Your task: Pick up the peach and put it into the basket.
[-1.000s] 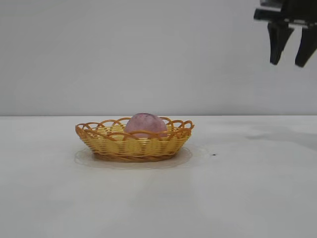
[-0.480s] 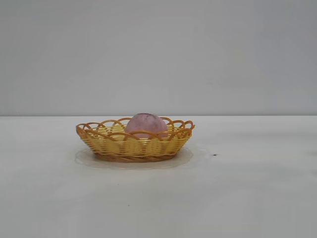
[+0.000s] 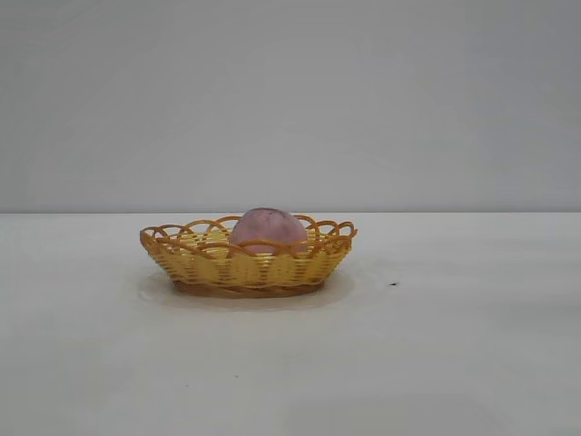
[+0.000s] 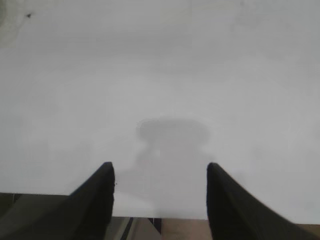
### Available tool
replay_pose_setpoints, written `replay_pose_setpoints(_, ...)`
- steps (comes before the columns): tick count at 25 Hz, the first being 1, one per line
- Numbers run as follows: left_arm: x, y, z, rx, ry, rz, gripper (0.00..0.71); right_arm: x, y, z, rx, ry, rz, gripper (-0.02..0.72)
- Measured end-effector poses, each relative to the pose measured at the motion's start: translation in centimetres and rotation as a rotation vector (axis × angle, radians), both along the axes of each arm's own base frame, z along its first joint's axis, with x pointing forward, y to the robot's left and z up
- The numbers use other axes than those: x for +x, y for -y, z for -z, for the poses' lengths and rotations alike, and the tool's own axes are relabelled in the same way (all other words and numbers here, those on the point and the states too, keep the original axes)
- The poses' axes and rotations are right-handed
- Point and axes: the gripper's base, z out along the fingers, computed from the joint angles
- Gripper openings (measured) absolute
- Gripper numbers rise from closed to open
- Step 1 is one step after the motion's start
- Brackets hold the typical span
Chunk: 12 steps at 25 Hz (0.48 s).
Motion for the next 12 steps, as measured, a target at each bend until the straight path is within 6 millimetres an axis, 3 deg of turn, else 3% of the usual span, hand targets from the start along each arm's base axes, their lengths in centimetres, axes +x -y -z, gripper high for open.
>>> replay_pose_setpoints(8,0.0,0.0,0.0,0.0,0.0,0.0,0.449,-5.4,0.4,2.5,0.006,0.134,0.0,0.352)
replay_pose_setpoints(12,0.0,0.0,0.0,0.0,0.0,0.0,0.449,-7.0,0.6,2.4,0.007,0.238,-0.011,0.352)
